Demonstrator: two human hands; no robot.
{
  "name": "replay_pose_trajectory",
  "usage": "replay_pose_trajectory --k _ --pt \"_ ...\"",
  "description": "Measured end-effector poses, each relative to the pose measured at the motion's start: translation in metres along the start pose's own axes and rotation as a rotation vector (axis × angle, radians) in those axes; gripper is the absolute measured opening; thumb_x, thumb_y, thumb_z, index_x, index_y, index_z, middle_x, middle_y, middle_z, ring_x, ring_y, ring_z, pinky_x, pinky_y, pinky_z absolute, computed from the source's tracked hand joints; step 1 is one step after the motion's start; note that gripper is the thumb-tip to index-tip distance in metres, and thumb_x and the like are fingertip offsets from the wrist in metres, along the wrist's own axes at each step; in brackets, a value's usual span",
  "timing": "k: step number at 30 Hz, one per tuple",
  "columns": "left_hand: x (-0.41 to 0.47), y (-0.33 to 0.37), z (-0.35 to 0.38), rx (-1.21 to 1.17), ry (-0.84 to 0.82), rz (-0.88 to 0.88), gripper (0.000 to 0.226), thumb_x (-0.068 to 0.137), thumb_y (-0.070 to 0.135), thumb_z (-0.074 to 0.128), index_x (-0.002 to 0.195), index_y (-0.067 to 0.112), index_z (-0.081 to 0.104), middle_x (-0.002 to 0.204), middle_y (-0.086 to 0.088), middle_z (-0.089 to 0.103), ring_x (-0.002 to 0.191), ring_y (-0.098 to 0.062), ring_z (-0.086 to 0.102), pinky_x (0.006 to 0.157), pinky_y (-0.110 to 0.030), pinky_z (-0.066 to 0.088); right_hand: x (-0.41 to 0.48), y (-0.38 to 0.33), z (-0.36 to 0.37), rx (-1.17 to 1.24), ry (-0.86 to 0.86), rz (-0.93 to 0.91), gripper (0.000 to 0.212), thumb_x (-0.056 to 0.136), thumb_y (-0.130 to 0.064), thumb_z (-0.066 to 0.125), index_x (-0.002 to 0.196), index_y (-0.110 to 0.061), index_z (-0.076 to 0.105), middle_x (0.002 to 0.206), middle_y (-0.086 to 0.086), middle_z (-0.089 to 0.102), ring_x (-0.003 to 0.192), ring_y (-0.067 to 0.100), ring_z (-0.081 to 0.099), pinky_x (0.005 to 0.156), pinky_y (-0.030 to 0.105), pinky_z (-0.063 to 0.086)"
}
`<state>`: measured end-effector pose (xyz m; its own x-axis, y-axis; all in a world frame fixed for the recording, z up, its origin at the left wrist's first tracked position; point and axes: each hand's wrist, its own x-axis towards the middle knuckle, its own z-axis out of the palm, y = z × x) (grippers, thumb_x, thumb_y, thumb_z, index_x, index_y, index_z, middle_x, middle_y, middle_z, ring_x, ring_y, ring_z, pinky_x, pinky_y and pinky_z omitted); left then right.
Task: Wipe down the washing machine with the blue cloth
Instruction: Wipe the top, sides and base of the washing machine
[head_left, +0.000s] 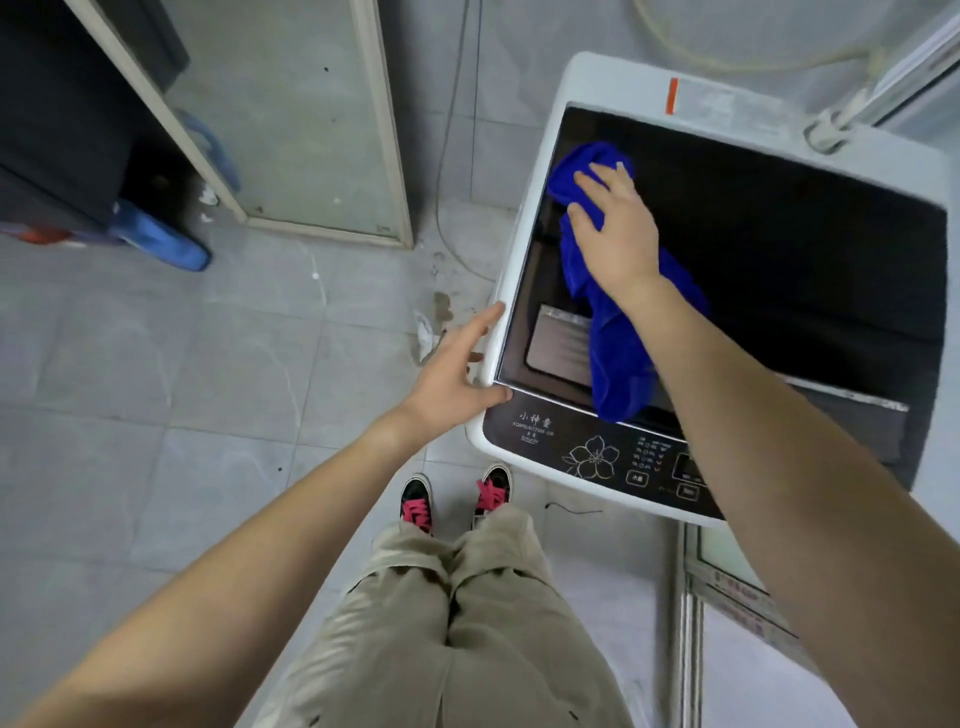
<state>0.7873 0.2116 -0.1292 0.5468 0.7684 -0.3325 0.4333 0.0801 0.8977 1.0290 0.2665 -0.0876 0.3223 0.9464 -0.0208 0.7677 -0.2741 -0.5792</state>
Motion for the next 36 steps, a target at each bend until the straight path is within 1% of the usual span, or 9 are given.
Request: replay_pose_trajectory --k 3,6,10,15,19,22,26,29,36 --pt "0.013 0.015 0.007 0.029 0.071 -0.021 0.090 0.070 0.017 0.078 0.144 0.042 0.034 0.134 0.003 0.047 0.121 -0.003 0.046 0.093 -0.012 0.037 0.003 0.001 -0.003 0.031 -0.046 -0.034 0.046 0.106 -0.024 0.053 0.150 -0.012 0.048 0.162 0.005 0.037 0.155 0.023 0.019 0.117 0.019 0.015" --pt "0.015 0.020 0.009 0.014 0.100 -0.042 0.088 0.066 0.022 0.078 0.142 0.041 0.038 0.134 0.003 0.047 0.120 -0.007 0.048 0.097 -0.020 0.041 -0.037 0.005 -0.003 0.034 -0.143 -0.159 0.048 0.104 -0.022 0.058 0.150 -0.013 0.049 0.160 0.004 0.040 0.155 0.022 0.020 0.120 0.025 0.019" --pt "0.011 0.023 0.010 -0.058 0.106 -0.063 0.085 0.074 0.004 0.080 0.137 0.041 0.037 0.131 0.005 0.044 0.122 -0.015 0.047 0.098 -0.027 0.044 -0.047 0.012 -0.005 -0.041 -0.247 -0.292 0.047 0.104 -0.021 0.057 0.150 -0.015 0.049 0.160 0.000 0.040 0.155 0.019 0.018 0.118 0.025 0.021" --pt "0.012 0.025 0.011 -0.066 0.130 -0.079 0.087 0.072 0.001 0.079 0.129 0.052 0.038 0.130 0.011 0.046 0.120 -0.015 0.051 0.099 -0.030 0.046 0.024 0.013 -0.010 0.033 -0.200 -0.207 0.043 0.106 -0.022 0.053 0.149 -0.015 0.050 0.160 0.002 0.041 0.155 0.019 0.021 0.117 0.022 0.020" --pt "0.011 0.030 0.012 -0.071 0.149 -0.098 0.086 0.073 -0.001 0.077 0.125 0.056 0.037 0.123 0.018 0.045 0.114 -0.013 0.052 0.094 -0.021 0.043 0.069 0.007 -0.013 0.076 -0.165 -0.128 0.044 0.106 -0.022 0.053 0.149 -0.013 0.050 0.161 0.004 0.039 0.155 0.022 0.020 0.121 0.029 0.022" --pt "0.009 0.032 0.014 -0.060 0.148 -0.107 0.086 0.074 0.000 0.076 0.125 0.055 0.036 0.126 0.010 0.046 0.113 -0.012 0.051 0.093 -0.021 0.042 0.051 0.005 -0.014 0.088 -0.213 -0.149 0.047 0.105 -0.022 0.055 0.150 -0.011 0.048 0.162 0.006 0.038 0.155 0.023 0.018 0.122 0.031 0.021" --pt "0.010 0.030 0.014 -0.066 0.152 -0.100 0.086 0.072 0.004 0.078 0.130 0.054 0.038 0.136 0.005 0.047 0.121 -0.006 0.048 0.102 -0.028 0.044 -0.009 0.012 -0.012 0.065 -0.336 -0.322 0.048 0.103 -0.020 0.059 0.150 -0.014 0.049 0.161 0.000 0.039 0.155 0.017 0.018 0.122 0.027 0.020" --pt "0.010 0.028 0.015 -0.087 0.163 -0.122 0.086 0.072 0.004 0.079 0.128 0.056 0.038 0.132 0.006 0.047 0.120 -0.012 0.051 0.101 -0.030 0.045 -0.024 0.017 -0.013 0.016 -0.409 -0.383 0.050 0.104 -0.019 0.057 0.152 -0.017 0.046 0.163 -0.004 0.036 0.156 0.014 0.014 0.118 0.023 0.019" --pt "0.013 0.021 0.006 -0.073 0.110 -0.098 0.081 0.070 0.011 0.080 0.136 0.040 0.043 0.134 0.006 0.047 0.119 0.000 0.048 0.095 -0.014 0.042 0.012 0.007 -0.004 0.040 -0.287 -0.287 0.043 0.107 -0.020 0.053 0.149 -0.013 0.050 0.160 0.002 0.040 0.155 0.019 0.019 0.119 0.026 0.022"
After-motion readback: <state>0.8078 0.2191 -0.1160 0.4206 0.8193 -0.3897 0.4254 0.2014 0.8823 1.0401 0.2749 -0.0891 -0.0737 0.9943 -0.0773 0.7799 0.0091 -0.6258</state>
